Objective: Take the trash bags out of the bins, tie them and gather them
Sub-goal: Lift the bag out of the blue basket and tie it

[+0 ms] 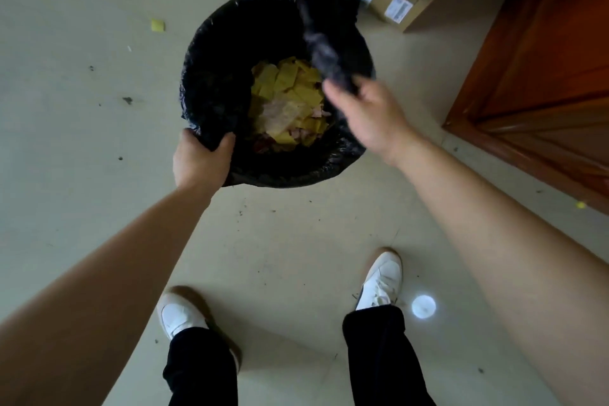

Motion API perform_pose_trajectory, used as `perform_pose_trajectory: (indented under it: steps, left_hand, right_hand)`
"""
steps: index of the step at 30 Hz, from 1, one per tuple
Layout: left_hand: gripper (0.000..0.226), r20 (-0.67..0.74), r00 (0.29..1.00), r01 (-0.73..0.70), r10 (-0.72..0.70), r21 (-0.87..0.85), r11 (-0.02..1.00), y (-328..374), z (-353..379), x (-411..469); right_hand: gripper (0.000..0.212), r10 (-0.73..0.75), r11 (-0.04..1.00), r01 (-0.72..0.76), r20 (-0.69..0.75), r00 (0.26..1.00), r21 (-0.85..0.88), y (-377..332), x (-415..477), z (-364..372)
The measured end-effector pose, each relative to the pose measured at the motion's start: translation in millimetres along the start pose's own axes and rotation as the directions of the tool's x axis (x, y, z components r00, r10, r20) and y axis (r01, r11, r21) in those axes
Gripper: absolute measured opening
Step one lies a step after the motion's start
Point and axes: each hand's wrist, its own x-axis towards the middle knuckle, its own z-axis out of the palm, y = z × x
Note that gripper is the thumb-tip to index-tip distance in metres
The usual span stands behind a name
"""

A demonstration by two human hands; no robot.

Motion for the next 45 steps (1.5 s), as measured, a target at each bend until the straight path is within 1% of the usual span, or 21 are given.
perform_pose_trajectory:
  steps: [2,3,5,6,8,10,11,13,15,17,18,21,23,26,28,30,33,37,39,42,45]
  left_hand:
    - [0.059,-0.045,0.999,-0.006,0.004,-0.059,0.998,1,-10,-7]
    - [0.056,-0.083,0.997,-0.001,-0.008,-0.106,0.994,1,-16,-8]
    - [0.037,-0.112,0.993,0.019,-0.043,-0.213,0.977,5,-27,-9]
    - [0.028,-0.116,0.991,0.042,-0.072,-0.241,0.970,8,-32,-9]
    - [0.017,-0.098,0.975,0.160,-0.201,-0.323,0.933,18,-40,-5]
    - [0.010,0.018,0.944,0.306,-0.328,-0.409,0.859,37,-45,-5]
    - [0.014,0.057,0.953,0.296,-0.299,-0.400,0.867,49,-46,-9]
    - [0.026,0.032,0.999,-0.023,0.037,-0.366,0.930,76,-44,-20]
    - [0.025,0.073,0.898,-0.380,0.433,-0.366,0.849,105,-39,-44]
    - [0.021,0.117,0.804,-0.519,0.583,-0.339,0.785,124,-35,-60]
    - [0.021,0.101,0.801,-0.533,0.591,-0.330,0.779,130,-36,-62]
    - [0.019,-0.051,0.832,-0.537,0.553,-0.325,0.778,129,-50,-58]
    - [0.017,-0.149,0.837,-0.547,0.527,-0.286,0.787,122,-64,-59]
    - [0.022,-0.224,0.828,-0.556,0.514,-0.216,0.803,114,-89,-68]
    - [0.028,-0.257,0.836,-0.536,0.485,-0.190,0.823,114,-105,-73]
    - [0.037,-0.275,0.874,-0.467,0.400,-0.251,0.848,121,-122,-77]
    - [0.043,-0.301,0.908,-0.394,0.290,-0.382,0.836,130,-144,-77]
    - [0.035,-0.318,0.917,-0.367,0.240,-0.440,0.820,134,-159,-72]
    - [0.038,-0.282,0.935,-0.329,0.216,-0.458,0.826,126,-157,-72]
    - [0.073,-0.164,0.965,-0.249,0.204,-0.328,0.911,97,-145,-75]
    - [0.108,-0.001,0.978,-0.209,0.209,-0.093,0.974,59,-129,-81]
  right_hand:
    - [0.028,-0.138,0.920,0.143,0.041,0.990,-0.365,6,-8,10]
    - [0.033,-0.161,0.866,0.097,-0.089,0.983,-0.491,9,-11,9]
    - [0.066,0.041,0.886,-0.218,-0.399,0.916,-0.408,13,-12,2]
    - [0.078,0.212,0.868,-0.372,-0.434,0.876,-0.328,17,-11,-2]
    - [0.067,0.393,0.809,-0.486,-0.311,0.865,-0.331,22,-9,-2]
    - [0.041,0.347,0.809,-0.441,-0.291,0.892,-0.389,19,-13,7]
    - [0.035,0.293,0.818,-0.410,-0.321,0.901,-0.403,16,-15,13]
    - [0.029,0.230,0.832,-0.367,-0.344,0.911,-0.415,13,-21,27]
    - [0.027,0.223,0.842,-0.363,-0.354,0.908,-0.399,10,-26,37]
    - [0.029,0.277,0.822,-0.412,-0.357,0.892,-0.393,12,-26,37]
    - [0.032,0.332,0.798,-0.459,-0.351,0.876,-0.391,13,-27,33]
    - [0.047,0.479,0.752,-0.557,-0.289,0.829,-0.353,13,-34,18]
    - [0.055,0.439,0.772,-0.536,-0.324,0.838,-0.341,0,-43,6]
    - [0.042,0.099,0.912,-0.257,-0.436,0.894,-0.320,-30,-55,-8]
    - [0.032,-0.064,0.967,-0.072,-0.504,0.861,-0.246,-55,-60,-13]
    - [0.021,-0.104,0.992,0.043,-0.561,0.821,-0.121,-80,-65,-16]
    - [0.019,-0.134,0.989,0.149,-0.552,0.823,-0.019,-109,-69,-22]
    - [0.024,-0.072,0.997,0.056,-0.307,0.949,-0.062,-98,-64,-33]
    - [0.021,-0.035,0.993,0.008,-0.227,0.973,-0.119,-85,-64,-34]
    - [0.015,0.113,0.987,-0.135,-0.234,0.966,-0.084,-66,-75,-32]
    - [0.073,0.247,0.969,-0.248,-0.191,0.950,0.019,-39,-83,-33]
